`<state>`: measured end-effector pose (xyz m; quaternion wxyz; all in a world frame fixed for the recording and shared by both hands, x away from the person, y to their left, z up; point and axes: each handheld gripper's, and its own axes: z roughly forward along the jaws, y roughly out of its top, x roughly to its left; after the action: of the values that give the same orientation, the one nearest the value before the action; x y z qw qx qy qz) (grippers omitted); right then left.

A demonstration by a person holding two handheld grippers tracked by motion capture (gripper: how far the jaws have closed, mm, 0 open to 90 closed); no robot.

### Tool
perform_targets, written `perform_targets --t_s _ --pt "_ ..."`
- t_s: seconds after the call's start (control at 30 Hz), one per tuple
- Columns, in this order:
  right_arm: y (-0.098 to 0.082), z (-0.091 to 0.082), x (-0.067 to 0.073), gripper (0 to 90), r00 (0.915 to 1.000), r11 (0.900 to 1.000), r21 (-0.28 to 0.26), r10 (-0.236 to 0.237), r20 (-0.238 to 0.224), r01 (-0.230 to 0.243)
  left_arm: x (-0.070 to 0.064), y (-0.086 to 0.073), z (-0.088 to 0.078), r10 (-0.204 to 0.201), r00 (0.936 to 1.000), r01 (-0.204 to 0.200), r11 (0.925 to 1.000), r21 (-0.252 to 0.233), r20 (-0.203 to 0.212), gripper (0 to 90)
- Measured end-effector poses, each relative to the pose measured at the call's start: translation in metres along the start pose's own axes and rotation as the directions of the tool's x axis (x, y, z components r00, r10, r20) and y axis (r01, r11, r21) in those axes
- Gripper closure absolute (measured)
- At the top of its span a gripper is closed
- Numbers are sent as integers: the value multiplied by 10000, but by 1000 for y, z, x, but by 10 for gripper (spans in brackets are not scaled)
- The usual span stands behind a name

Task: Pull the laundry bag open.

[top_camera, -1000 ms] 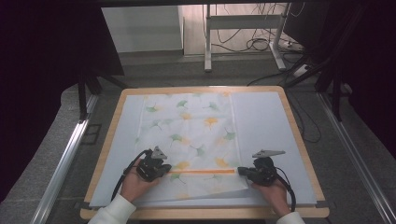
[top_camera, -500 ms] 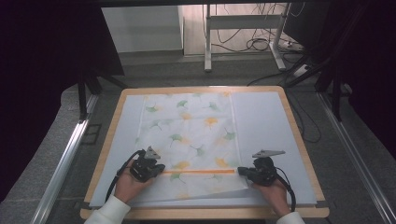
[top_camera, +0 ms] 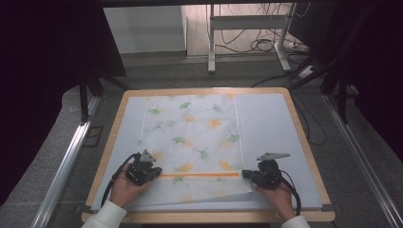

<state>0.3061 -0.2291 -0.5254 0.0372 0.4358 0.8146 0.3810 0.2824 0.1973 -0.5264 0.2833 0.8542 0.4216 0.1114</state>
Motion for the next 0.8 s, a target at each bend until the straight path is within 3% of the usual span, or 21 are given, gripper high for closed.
perform_targets --t_s 0.8 --pt "0 0 0 896 10000 10000 -2 5 5 -5 22 -21 -14 -621 9976 621 9981 6 -315 900"
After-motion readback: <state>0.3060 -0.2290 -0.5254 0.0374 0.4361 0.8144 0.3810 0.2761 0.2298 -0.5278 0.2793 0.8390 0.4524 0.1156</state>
